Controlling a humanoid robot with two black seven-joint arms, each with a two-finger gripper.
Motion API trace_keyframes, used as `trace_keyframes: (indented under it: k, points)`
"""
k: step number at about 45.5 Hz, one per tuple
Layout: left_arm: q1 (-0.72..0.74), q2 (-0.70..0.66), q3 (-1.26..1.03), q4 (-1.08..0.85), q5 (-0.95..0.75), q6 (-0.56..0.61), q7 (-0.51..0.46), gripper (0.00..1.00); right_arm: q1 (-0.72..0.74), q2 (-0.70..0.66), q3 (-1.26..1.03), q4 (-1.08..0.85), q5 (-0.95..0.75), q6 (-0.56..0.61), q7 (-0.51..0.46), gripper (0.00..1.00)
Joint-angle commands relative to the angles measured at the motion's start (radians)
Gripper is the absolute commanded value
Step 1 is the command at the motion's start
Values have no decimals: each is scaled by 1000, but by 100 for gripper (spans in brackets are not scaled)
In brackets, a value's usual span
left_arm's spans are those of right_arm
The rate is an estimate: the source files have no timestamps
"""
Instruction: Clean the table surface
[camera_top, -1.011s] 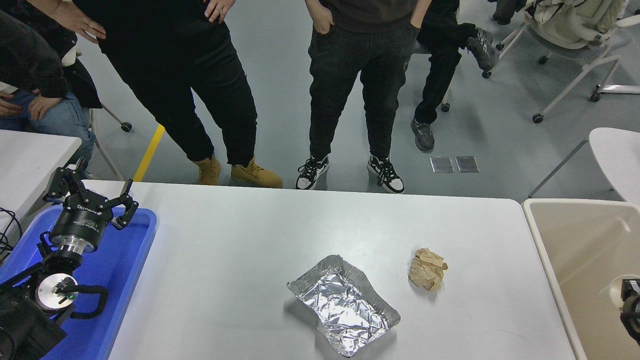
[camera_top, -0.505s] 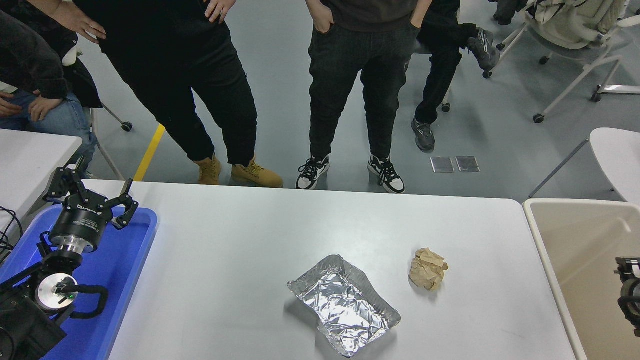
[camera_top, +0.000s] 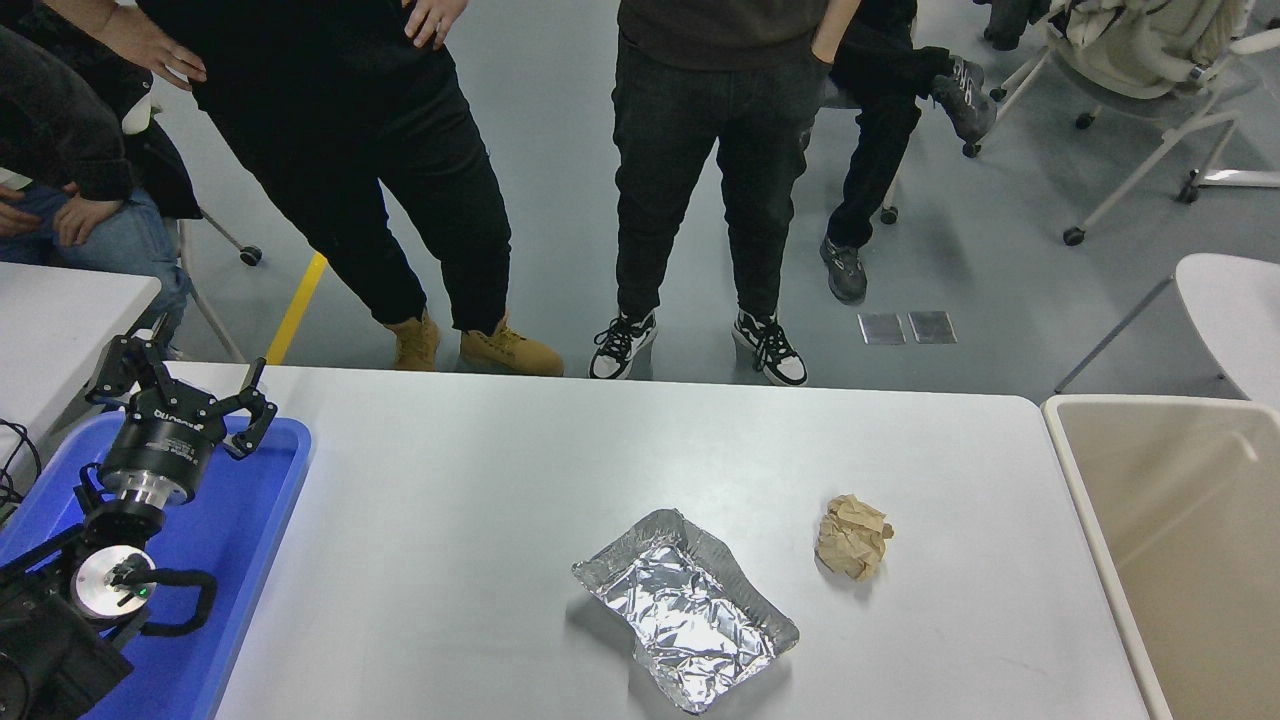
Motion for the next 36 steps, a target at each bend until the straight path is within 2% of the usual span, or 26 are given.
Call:
trace_keyframes:
  k: [1, 17, 26, 30, 36]
  points:
    - [0, 0, 0, 0, 0, 0, 0, 100, 160, -44, 139, 15, 16, 35, 1, 98]
    - [0, 0, 0, 0, 0, 0, 0, 100, 177, -73, 445, 279, 14, 35, 2, 98]
    - [0, 0, 0, 0, 0, 0, 0, 100, 100, -55, 631, 414, 14, 33, 9, 98]
    - [0, 0, 0, 0, 0, 0, 0, 100, 48, -43, 686, 462, 8, 33, 53, 98]
    - [0, 0, 0, 0, 0, 0, 0, 100, -19, -26, 702, 515, 1, 33, 194, 98]
